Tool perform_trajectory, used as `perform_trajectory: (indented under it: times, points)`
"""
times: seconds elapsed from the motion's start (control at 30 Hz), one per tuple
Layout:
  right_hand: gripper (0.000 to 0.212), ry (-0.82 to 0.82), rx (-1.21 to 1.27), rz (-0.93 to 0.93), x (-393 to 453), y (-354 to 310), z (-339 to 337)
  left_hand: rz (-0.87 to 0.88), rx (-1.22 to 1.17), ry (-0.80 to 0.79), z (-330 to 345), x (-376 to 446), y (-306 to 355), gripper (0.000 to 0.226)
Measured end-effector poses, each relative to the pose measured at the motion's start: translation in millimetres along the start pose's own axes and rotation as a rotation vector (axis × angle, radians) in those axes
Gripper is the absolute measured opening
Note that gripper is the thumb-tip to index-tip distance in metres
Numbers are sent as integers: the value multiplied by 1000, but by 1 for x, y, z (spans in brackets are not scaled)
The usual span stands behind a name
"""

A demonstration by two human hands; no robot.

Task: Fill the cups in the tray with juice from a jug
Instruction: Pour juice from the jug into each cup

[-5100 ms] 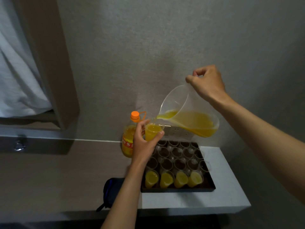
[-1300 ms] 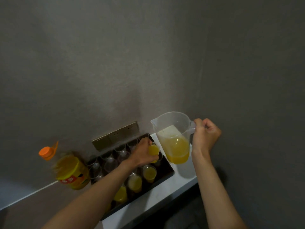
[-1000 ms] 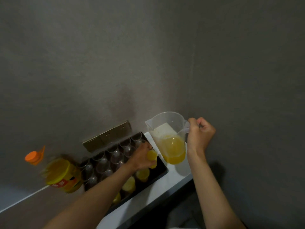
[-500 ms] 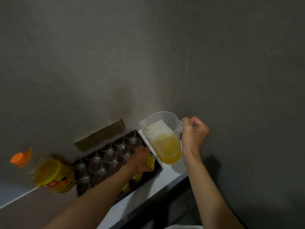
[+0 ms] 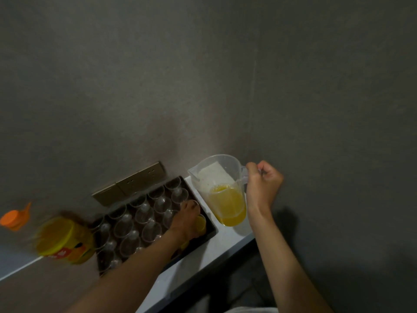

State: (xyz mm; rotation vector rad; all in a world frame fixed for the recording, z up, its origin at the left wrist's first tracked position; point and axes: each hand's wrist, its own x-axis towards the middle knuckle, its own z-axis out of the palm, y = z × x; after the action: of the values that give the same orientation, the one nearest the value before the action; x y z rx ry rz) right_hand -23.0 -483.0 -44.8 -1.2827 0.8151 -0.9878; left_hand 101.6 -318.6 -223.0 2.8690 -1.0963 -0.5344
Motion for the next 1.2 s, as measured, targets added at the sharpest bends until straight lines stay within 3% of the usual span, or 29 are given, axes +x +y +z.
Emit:
perform_trajectory:
  times: [0.27, 0.57, 0.73, 1.03, 1.2]
  points:
    - [35, -19, -4, 15, 0, 1, -3, 10, 28, 39, 5, 3, 6, 72]
    - [42, -32, -8, 23, -8, -4, -3, 21, -34, 41, 14, 2, -2, 87]
    - [42, -50, -24, 22, -15, -5, -3, 12, -187, 116, 19, -6, -8, 98]
    - [40, -94, -76, 38, -35, 1, 12, 5, -274, 215, 7, -34, -29, 86]
    - [40, -132, -86, 61, -52, 8, 28, -56, -240, 241, 3, -58, -58, 67]
